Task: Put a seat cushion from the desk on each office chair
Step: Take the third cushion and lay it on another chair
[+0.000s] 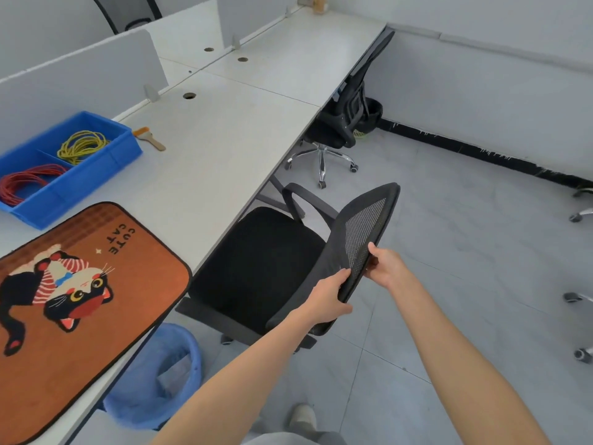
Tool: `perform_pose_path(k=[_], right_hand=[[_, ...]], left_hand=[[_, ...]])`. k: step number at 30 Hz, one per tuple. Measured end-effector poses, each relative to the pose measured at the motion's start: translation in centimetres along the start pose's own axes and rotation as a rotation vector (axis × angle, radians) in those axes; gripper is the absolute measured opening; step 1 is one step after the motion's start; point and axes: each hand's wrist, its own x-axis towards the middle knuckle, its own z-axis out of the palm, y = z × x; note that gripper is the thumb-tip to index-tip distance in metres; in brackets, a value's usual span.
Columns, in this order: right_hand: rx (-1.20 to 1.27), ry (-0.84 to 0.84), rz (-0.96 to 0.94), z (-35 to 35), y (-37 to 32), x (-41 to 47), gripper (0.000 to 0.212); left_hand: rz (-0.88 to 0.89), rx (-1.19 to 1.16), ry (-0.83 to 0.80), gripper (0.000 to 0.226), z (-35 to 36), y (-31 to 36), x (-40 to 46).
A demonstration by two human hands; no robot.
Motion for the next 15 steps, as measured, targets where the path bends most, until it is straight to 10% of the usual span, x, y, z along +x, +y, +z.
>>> perform_pose_path(k=[15], right_hand=[[-0.028, 0.110, -0.011, -10.1, -5.9, 2.4, 0.024]], left_hand=[[0.068, -0.186, 0.001, 0.068, 7.4, 8.0, 6.2]])
